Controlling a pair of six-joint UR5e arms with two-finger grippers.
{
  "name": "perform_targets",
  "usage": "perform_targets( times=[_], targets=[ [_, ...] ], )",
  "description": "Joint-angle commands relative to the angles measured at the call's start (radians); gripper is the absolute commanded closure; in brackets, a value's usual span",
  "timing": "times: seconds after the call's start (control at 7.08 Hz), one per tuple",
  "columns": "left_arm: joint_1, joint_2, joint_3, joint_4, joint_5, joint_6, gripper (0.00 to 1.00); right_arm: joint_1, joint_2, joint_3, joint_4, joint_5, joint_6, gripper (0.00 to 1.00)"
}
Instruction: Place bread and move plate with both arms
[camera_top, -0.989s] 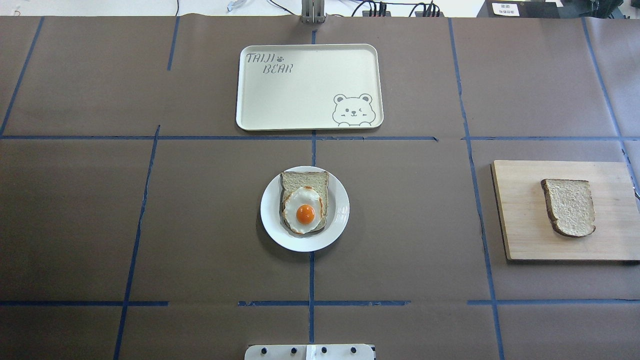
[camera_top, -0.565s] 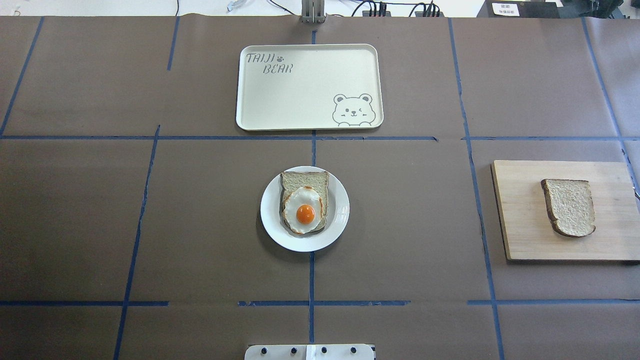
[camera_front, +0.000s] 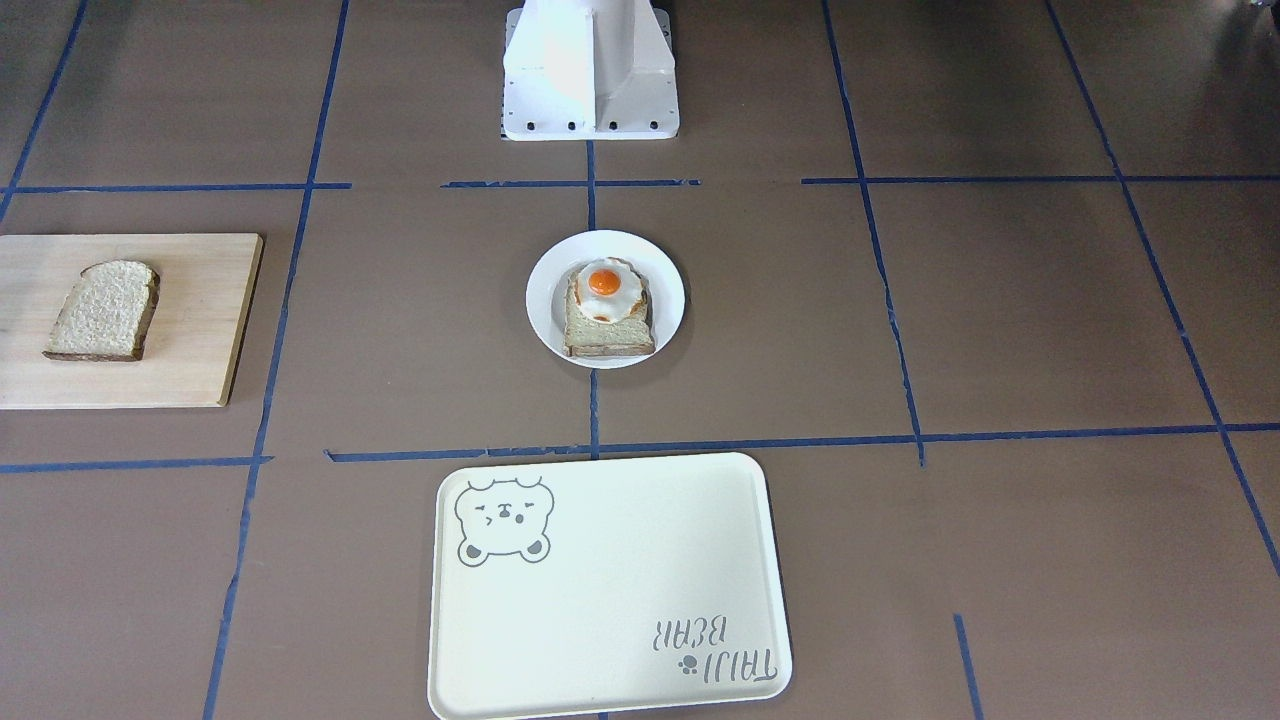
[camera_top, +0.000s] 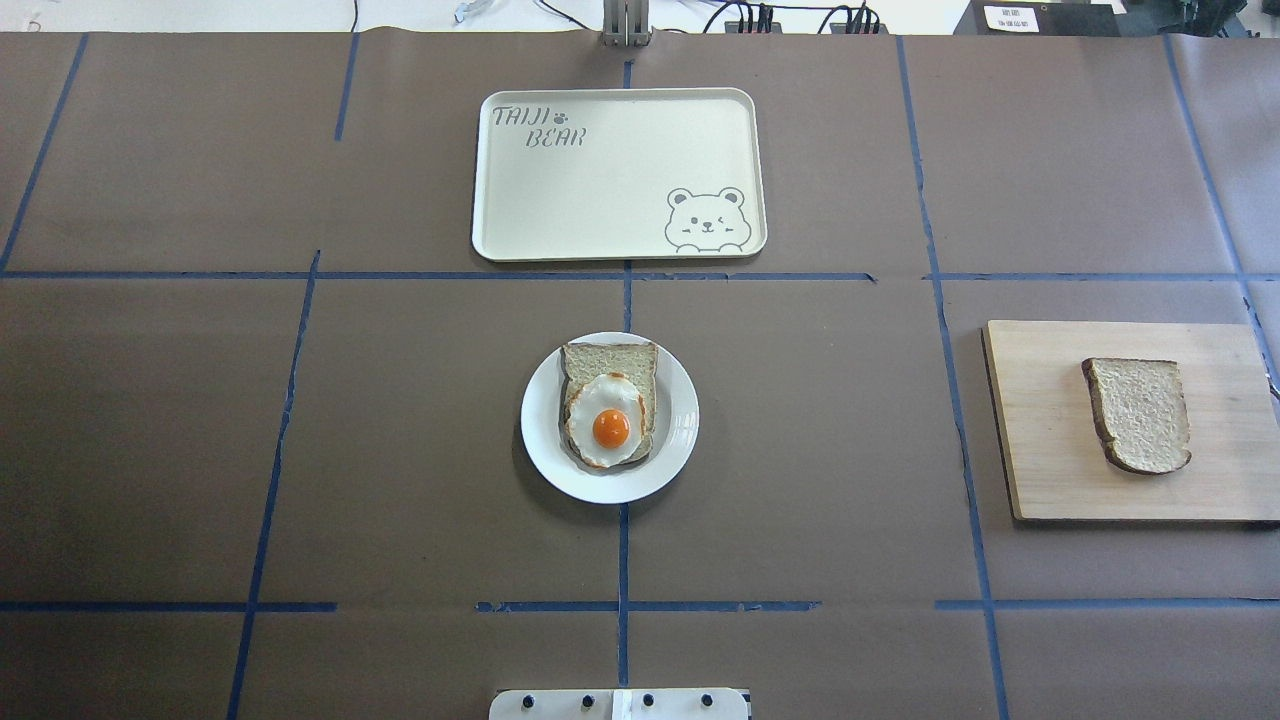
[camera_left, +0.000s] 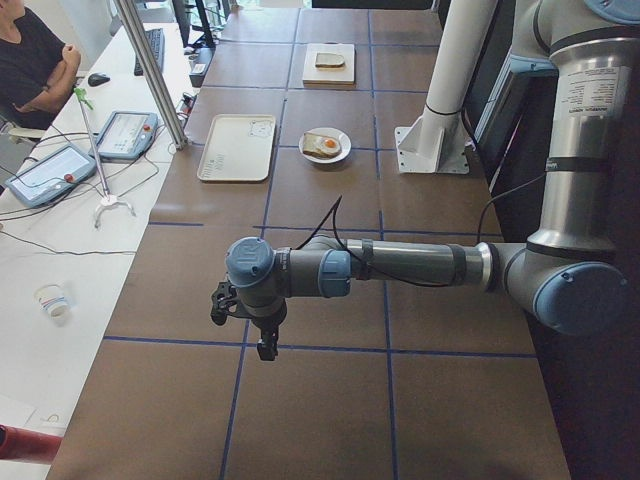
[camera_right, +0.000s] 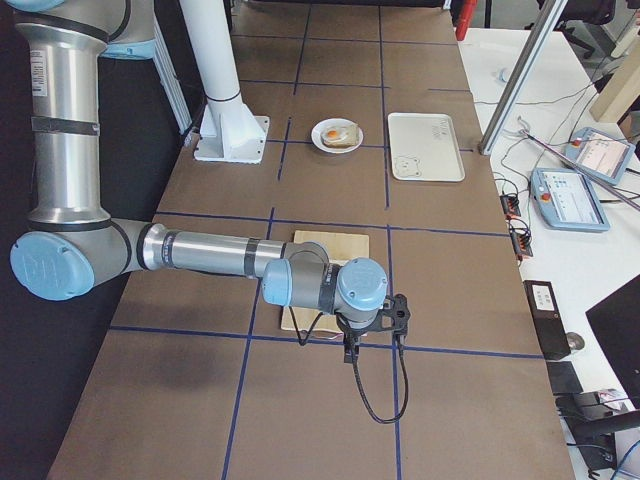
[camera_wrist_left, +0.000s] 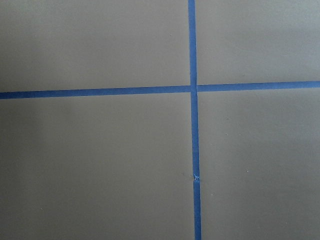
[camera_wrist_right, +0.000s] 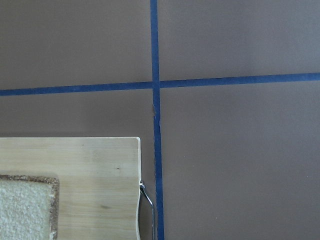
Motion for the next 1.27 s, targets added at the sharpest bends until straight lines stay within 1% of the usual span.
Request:
perform_targets(
  times=[0.0,0.14,0.28,0.42,0.71,0.85,0.99,1.13],
  targets=[
    [0.000,-0.001,-0.002,0.000,0.000,-0.003,0.00,0.000,0.005,0.002,0.000,0.006,0.003,0.00],
    [0.000,-0.001,-0.006,0.000,0.000,-0.007,0.00,0.000,0.018,0.019,0.000,0.009,0.003,0.00],
    [0.000,-0.003,-0.009,0.002,0.001,-0.007,0.00,-0.008,0.031,0.061,-0.009,-0.017,0.002,0.00],
    [0.000,-0.003,-0.012,0.002,0.001,-0.009,0.00,-0.008,0.033,0.062,-0.009,-0.043,0.002,0.00],
    [0.000,-0.003,-0.012,0.000,0.001,-0.006,0.00,-0.009,0.006,0.048,0.001,-0.020,0.005,0.00],
    [0.000,-0.001,-0.012,-0.002,0.000,-0.003,0.00,-0.018,-0.013,0.058,0.047,0.033,0.015,0.00],
    [0.000,-0.001,-0.014,-0.002,0.000,-0.004,0.00,-0.070,-0.028,0.069,0.126,0.038,0.138,0.01],
    [0.000,-0.001,-0.014,-0.002,0.000,-0.004,0.00,-0.154,-0.085,0.077,0.313,0.009,0.325,0.01]
  ],
)
